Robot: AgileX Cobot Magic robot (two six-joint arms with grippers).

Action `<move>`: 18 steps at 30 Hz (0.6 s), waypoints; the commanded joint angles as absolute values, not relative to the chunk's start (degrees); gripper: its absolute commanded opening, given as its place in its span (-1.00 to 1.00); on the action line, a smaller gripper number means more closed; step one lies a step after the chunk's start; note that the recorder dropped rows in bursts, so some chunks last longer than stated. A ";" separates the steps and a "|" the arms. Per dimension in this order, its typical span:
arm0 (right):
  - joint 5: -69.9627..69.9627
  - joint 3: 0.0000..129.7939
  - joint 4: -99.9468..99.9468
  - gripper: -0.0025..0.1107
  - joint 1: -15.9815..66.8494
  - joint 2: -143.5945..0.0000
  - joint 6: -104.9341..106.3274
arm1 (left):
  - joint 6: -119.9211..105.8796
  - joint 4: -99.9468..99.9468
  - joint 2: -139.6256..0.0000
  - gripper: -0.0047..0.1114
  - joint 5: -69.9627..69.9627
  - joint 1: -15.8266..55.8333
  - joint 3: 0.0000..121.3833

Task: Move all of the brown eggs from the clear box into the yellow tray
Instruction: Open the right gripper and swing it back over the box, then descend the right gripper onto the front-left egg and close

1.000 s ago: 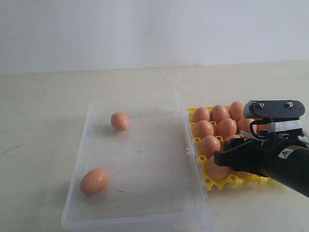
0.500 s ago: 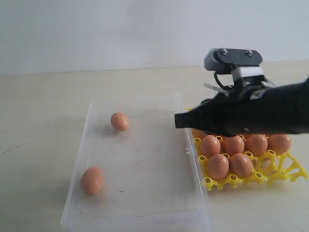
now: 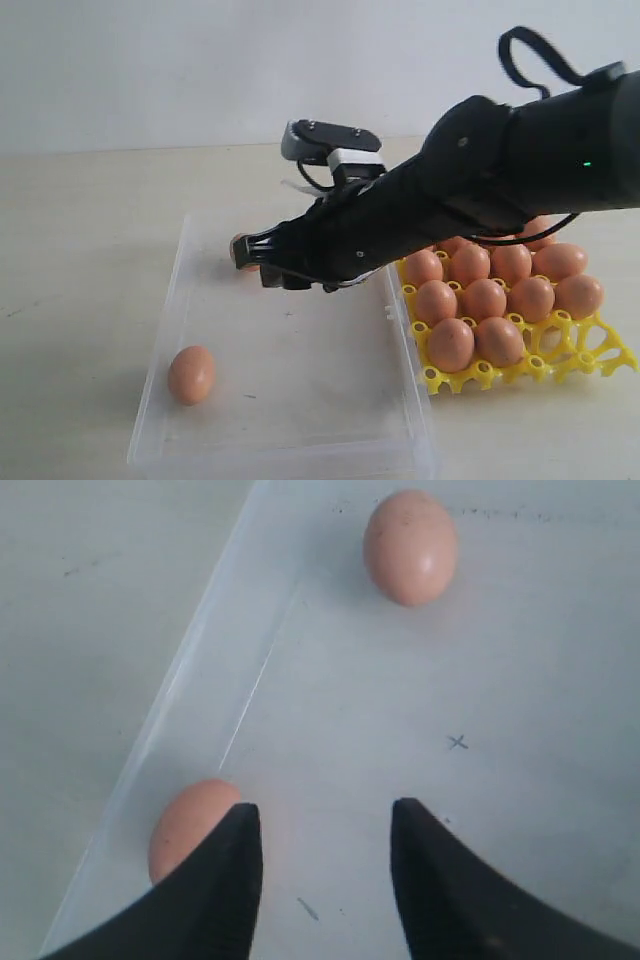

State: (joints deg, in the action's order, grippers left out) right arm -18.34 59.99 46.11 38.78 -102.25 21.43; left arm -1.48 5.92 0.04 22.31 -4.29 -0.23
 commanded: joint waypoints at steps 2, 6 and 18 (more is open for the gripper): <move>-19.64 64.79 48.06 -0.12 40.32 -108.39 21.86 | -1.26 5.90 0.00 -0.92 21.79 -4.00 0.00; -22.74 68.55 49.11 -0.12 40.62 -111.73 21.86 | -1.26 5.90 0.00 -0.92 21.79 -4.00 0.00; -26.06 73.49 50.64 -0.08 42.01 -117.03 22.52 | -1.26 5.90 0.00 -0.92 21.79 -4.00 0.00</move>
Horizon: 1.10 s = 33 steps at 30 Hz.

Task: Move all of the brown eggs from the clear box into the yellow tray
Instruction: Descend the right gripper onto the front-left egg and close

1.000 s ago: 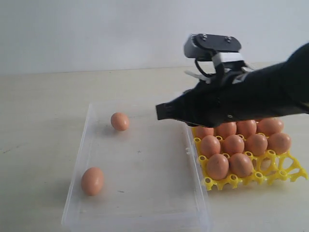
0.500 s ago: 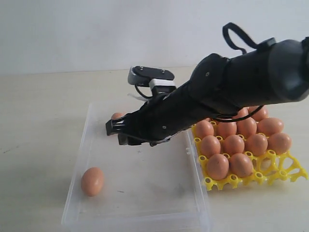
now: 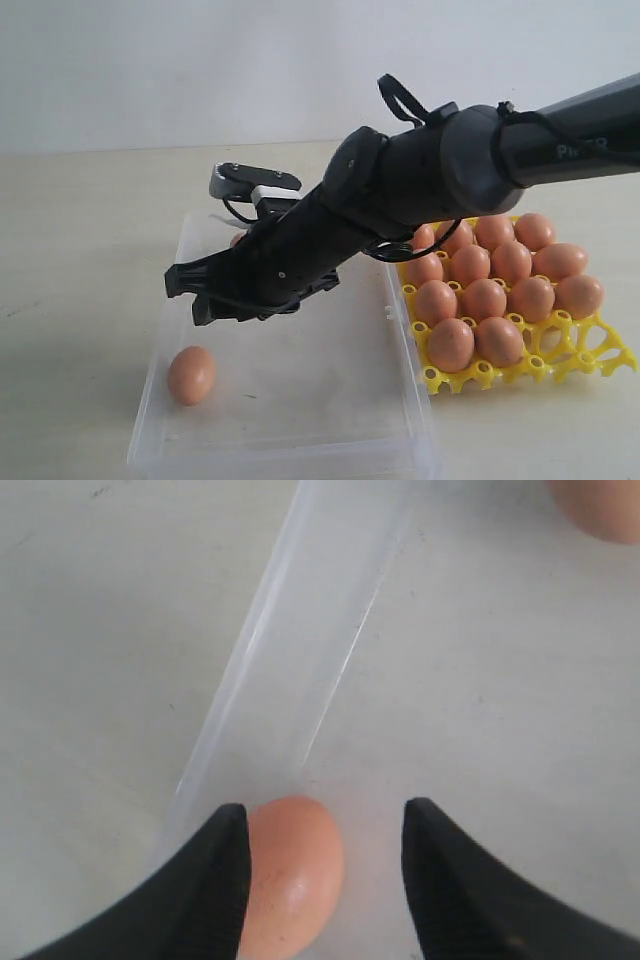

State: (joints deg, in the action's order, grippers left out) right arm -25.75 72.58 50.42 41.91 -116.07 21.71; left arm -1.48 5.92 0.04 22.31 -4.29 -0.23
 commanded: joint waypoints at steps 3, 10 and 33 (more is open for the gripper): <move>-26.21 73.50 50.64 0.07 42.01 -117.71 22.52 | -1.26 5.90 0.00 -0.92 21.79 -4.00 0.00; -26.96 73.50 51.69 0.14 42.39 -119.02 22.52 | -1.26 5.90 0.00 -0.92 21.79 -4.00 0.00; -27.23 73.50 56.83 0.14 44.67 -121.36 24.46 | -1.37 5.90 0.00 -0.92 21.79 -4.00 0.00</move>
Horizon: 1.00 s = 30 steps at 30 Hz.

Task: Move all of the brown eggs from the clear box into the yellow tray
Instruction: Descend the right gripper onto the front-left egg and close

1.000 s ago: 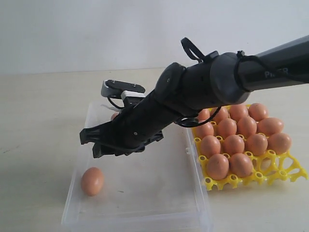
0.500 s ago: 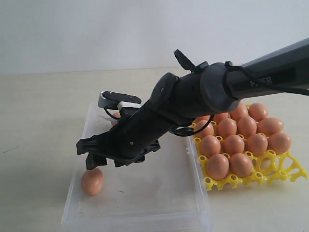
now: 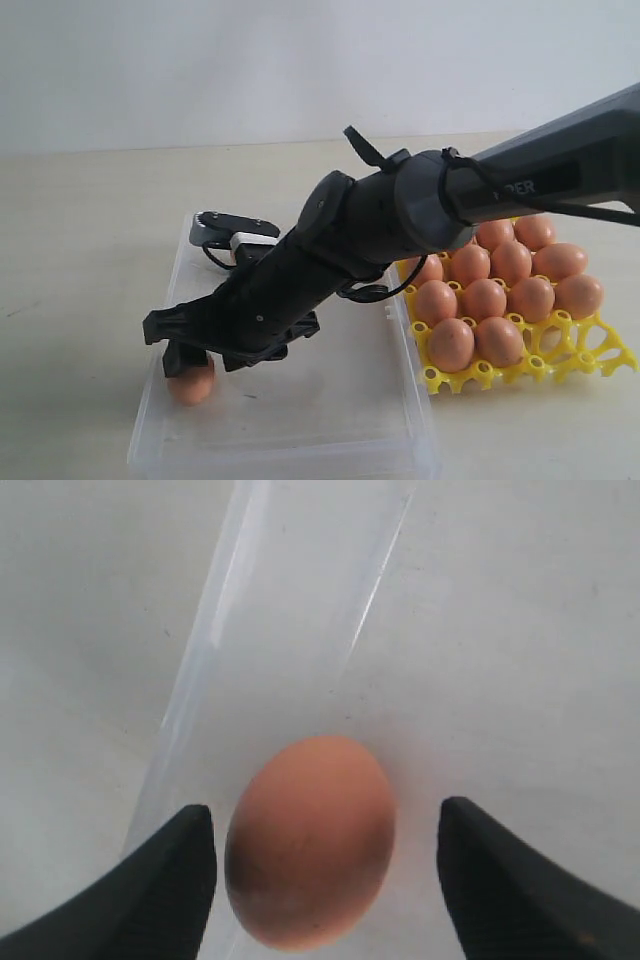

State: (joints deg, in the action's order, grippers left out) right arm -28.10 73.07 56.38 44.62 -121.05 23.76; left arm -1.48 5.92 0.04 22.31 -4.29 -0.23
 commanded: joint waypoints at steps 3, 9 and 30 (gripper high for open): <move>-27.08 73.60 57.00 0.14 44.67 -122.27 24.46 | -1.24 5.90 0.00 -0.92 21.79 -4.00 0.00; -27.73 76.07 57.65 0.14 44.67 -124.35 24.46 | -1.24 5.90 0.00 -0.92 21.79 -4.00 0.00; -17.16 68.25 54.21 -0.96 44.67 -117.64 25.71 | -1.24 5.90 0.00 -0.92 21.79 -4.00 0.00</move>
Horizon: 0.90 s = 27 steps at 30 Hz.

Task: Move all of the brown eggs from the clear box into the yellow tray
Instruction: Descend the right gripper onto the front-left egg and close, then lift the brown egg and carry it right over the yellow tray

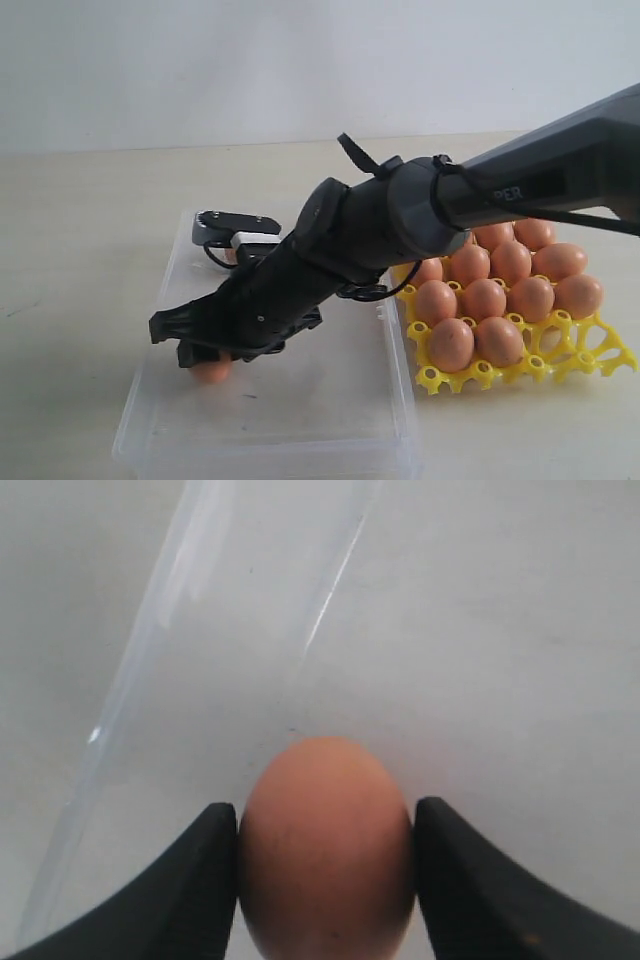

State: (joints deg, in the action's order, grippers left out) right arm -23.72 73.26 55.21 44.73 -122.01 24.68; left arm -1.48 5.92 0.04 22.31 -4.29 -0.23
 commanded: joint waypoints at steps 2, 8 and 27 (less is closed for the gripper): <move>-12.64 64.16 54.21 -0.96 44.67 -115.11 25.71 | -1.24 5.90 0.00 -0.92 21.79 -4.00 0.00; 2.70 53.22 54.09 -0.96 44.67 -104.80 25.71 | -1.24 5.90 0.00 -0.92 21.79 -4.00 0.00; 29.92 24.56 62.53 -0.96 44.67 -77.44 38.29 | -1.24 5.90 0.00 -0.92 21.79 -4.00 0.00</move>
State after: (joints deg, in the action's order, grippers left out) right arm 26.87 27.66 57.99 44.73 -79.63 33.02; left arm -1.48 5.92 0.04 22.31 -4.29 -0.23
